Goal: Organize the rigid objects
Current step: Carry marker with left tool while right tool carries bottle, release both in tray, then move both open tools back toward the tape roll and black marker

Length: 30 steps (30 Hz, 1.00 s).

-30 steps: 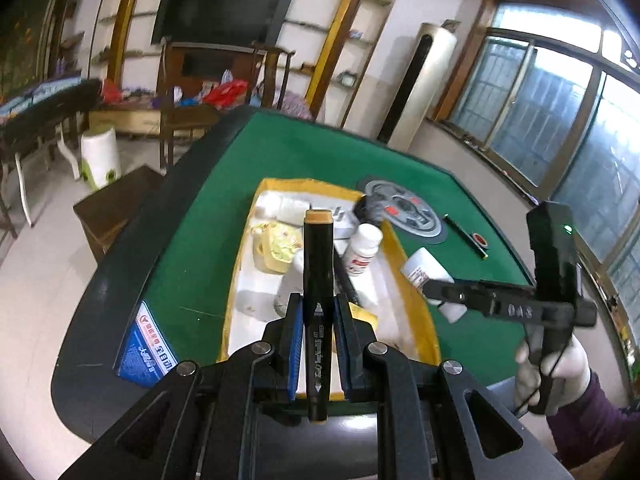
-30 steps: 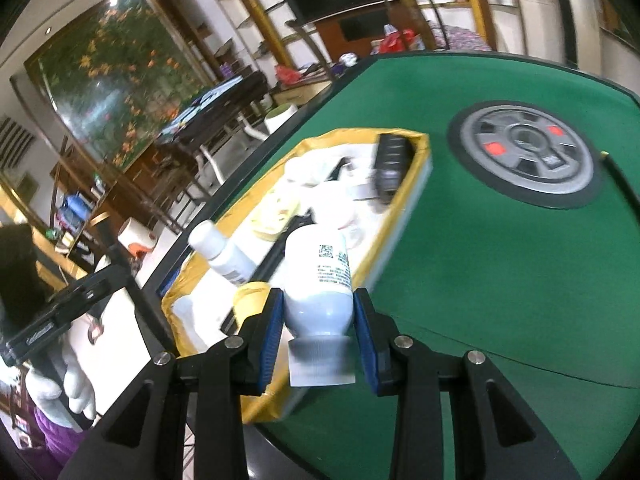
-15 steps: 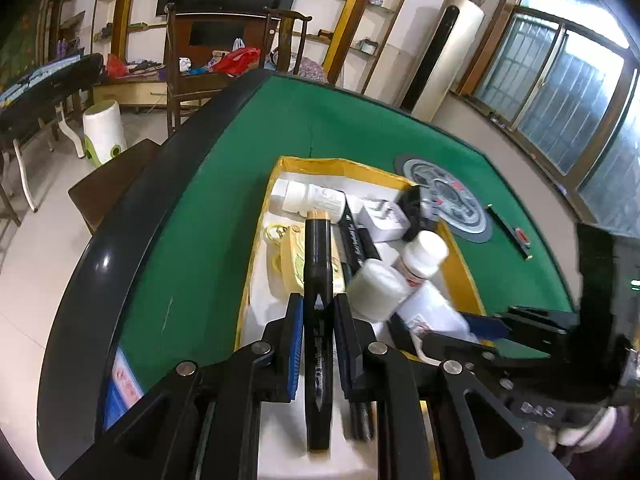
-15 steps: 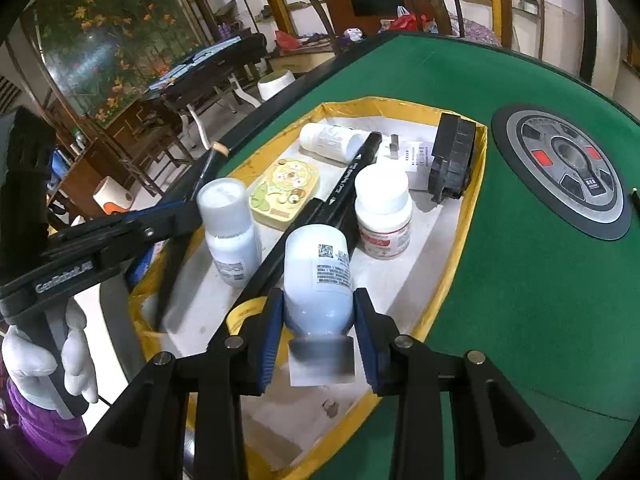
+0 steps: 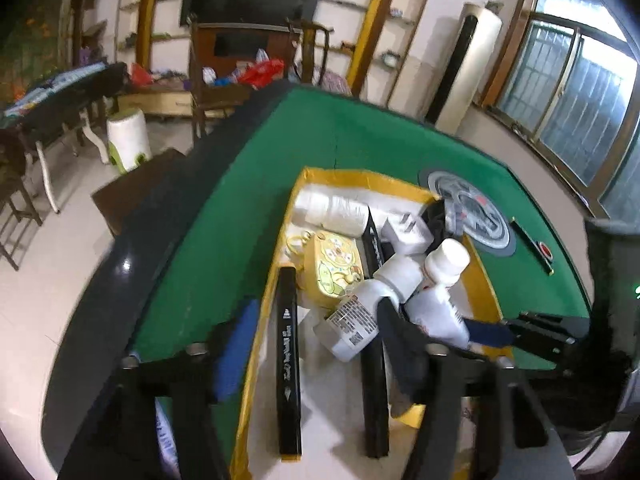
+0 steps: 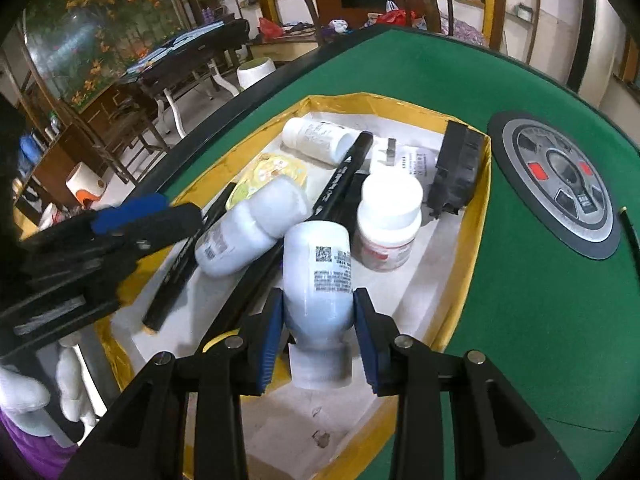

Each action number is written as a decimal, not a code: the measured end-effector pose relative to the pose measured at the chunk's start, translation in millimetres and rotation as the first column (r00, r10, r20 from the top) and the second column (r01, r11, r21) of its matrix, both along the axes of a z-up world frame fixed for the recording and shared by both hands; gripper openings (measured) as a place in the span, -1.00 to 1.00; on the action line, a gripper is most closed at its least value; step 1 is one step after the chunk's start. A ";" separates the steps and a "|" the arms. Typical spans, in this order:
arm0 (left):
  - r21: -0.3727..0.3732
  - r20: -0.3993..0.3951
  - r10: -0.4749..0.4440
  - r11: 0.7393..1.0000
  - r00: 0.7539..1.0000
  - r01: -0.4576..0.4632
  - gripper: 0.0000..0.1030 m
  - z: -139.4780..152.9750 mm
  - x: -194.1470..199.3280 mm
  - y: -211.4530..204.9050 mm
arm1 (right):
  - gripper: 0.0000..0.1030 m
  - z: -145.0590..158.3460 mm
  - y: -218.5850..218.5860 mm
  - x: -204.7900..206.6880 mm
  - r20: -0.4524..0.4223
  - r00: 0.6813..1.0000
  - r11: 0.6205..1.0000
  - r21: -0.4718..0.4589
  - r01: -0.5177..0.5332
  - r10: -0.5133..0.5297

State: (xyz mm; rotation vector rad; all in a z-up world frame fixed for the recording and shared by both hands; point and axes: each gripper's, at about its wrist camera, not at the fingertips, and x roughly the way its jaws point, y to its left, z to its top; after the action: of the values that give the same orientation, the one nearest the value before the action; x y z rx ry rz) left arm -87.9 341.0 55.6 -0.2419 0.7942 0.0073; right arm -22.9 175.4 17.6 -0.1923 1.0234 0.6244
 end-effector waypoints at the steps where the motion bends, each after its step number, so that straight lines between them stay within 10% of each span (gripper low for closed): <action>1: 0.012 0.017 0.012 1.000 1.000 -0.012 0.46 4.4 -4.0 -2.0 | -0.34 0.2 1.9 -2.8 0.004 1.000 1.000 -0.005 -0.009 0.009; 7: 0.114 0.091 0.094 0.988 0.991 -0.104 0.83 26.0 -28.0 -18.9 | -0.33 -0.5 2.5 -15.0 0.007 1.000 1.000 0.006 -0.029 0.029; 16: 0.252 0.130 0.121 0.956 0.984 -0.151 0.88 41.3 -38.6 -47.4 | 0.08 9.1 -16.1 -33.4 0.010 0.999 0.997 0.065 -0.043 0.043; 30: 0.361 0.134 0.081 0.924 0.988 -0.125 0.88 51.3 -42.8 -95.7 | 0.10 27.3 -52.5 -51.1 0.047 0.997 0.985 0.157 -0.070 0.063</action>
State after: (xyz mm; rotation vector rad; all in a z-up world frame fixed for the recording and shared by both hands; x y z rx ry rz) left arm -130.7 245.3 106.9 0.0738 0.6477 0.2395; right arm -74.1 122.9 44.9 -0.1000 0.9253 0.7565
